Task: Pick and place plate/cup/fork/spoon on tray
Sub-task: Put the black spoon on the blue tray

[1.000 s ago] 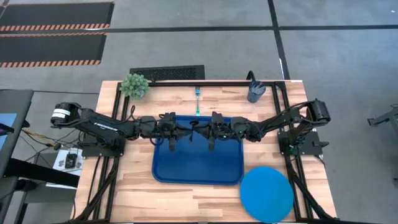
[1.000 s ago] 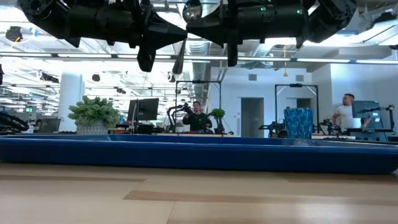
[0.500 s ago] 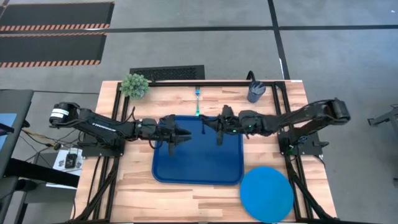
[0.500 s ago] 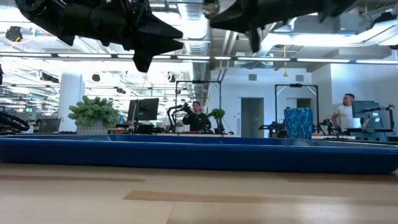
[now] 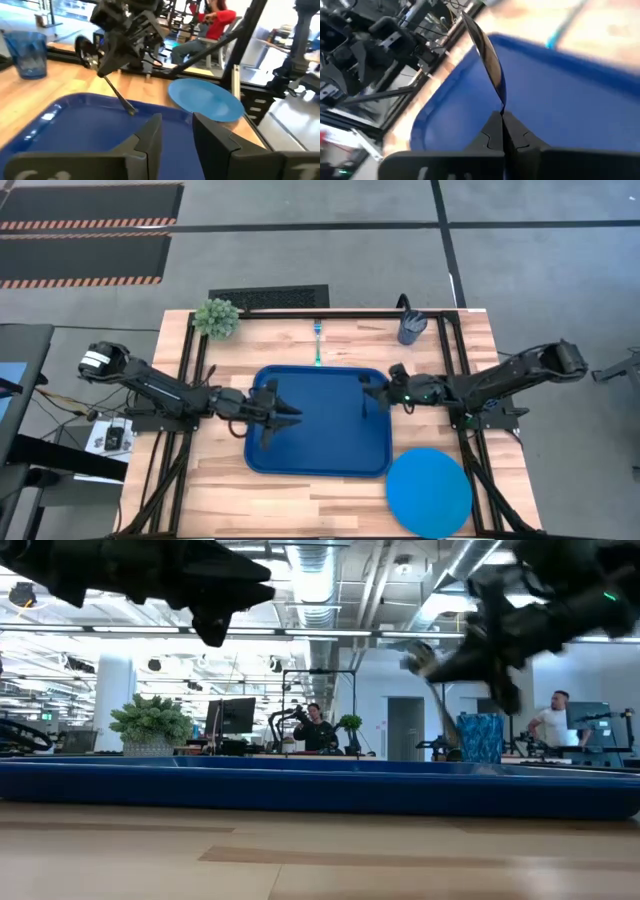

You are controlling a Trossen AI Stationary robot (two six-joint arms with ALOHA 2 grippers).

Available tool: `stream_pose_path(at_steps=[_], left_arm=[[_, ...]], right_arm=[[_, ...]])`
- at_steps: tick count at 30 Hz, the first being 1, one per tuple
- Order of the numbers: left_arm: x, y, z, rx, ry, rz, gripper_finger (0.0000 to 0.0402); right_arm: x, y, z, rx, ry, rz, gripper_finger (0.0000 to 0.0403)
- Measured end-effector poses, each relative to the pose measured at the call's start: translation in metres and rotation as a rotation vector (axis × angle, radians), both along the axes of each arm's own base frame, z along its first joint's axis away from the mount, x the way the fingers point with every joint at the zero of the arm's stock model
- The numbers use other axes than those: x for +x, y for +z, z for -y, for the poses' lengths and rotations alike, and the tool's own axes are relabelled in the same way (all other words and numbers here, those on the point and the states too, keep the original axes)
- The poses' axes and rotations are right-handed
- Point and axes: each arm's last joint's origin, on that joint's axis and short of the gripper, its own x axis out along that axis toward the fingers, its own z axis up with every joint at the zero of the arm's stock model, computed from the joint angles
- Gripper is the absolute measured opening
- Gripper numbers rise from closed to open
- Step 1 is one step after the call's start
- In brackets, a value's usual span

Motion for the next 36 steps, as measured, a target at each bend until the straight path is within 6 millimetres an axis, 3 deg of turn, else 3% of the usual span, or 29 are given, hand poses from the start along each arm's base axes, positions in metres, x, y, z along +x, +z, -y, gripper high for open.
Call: stream_pose_path(at_steps=[3,7,25,36], left_arm=[[-0.004,-0.003,0.003,-0.011,0.011,0.000,0.0081],[-0.006,-0.003,0.004,-0.015,0.004,0.014,0.0070],[-0.007,-0.003,0.004,-0.018,0.006,0.020,0.0061],[-0.007,-0.003,0.004,-0.019,0.006,0.021,0.0061]], right_arm=[[-0.017,-0.019,-0.006,0.106,-0.040,0.022,0.0001],[-0.026,-0.030,-0.015,0.214,-0.073,0.048,0.0001],[-0.022,-0.068,-0.024,0.429,-0.181,-0.111,0.0004],[-0.021,-0.068,-0.025,0.415,-0.185,-0.133,0.0051]])
